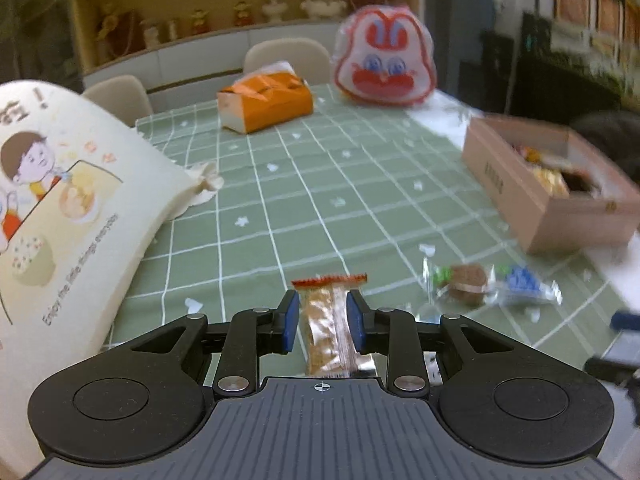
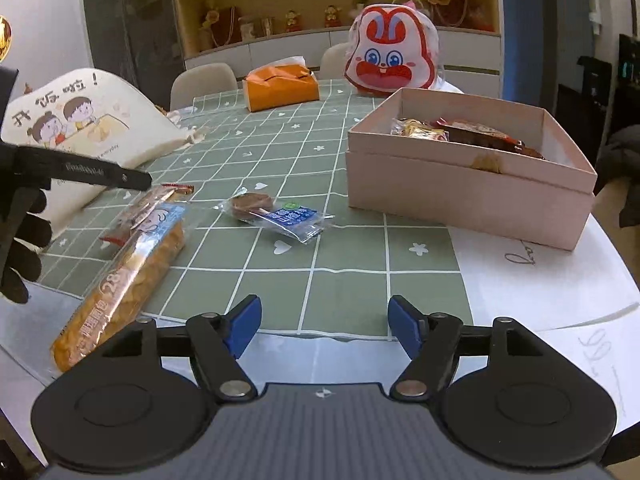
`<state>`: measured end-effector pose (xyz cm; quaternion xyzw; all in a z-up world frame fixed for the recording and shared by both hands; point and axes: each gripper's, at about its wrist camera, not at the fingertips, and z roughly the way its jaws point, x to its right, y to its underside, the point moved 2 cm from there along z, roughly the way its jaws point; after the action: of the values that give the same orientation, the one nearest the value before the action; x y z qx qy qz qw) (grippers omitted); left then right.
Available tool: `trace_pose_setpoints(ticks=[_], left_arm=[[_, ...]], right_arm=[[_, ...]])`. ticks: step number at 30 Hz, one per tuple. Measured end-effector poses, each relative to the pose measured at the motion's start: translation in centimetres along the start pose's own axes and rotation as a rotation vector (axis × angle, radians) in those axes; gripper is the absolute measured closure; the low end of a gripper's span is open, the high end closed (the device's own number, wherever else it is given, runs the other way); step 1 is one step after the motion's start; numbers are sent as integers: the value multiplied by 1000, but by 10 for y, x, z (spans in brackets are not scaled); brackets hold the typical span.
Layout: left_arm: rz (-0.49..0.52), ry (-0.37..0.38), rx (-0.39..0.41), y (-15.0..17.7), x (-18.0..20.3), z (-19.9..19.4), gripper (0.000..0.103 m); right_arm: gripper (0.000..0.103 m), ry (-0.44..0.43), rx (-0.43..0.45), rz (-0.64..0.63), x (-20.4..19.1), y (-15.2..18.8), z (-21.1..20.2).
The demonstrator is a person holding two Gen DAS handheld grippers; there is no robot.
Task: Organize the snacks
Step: 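Lift the orange-wrapped biscuit stick with the left gripper while the right reaches a blueberry lollipop packet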
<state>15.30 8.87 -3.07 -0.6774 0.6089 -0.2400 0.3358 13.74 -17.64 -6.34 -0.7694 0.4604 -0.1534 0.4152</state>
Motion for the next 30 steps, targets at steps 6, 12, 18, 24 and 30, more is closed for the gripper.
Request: trace_pose_setpoints(ticks=[6, 12, 18, 24, 30], left_arm=[[63, -13, -24, 2, 14, 8, 70], [112, 26, -63, 9, 19, 14, 54], [135, -30, -61, 15, 10, 20, 53], [-4, 89, -59, 12, -10, 29, 57], [-129, 155, -44, 26, -20, 11, 60]], right_arm=[[30, -18, 13, 28, 4, 2, -2], [26, -10, 9, 0, -2, 2, 0], [23, -27, 8, 4, -1, 2, 0], [19, -37, 4, 2, -2, 2, 1], [0, -96, -71, -59, -8, -5, 10]])
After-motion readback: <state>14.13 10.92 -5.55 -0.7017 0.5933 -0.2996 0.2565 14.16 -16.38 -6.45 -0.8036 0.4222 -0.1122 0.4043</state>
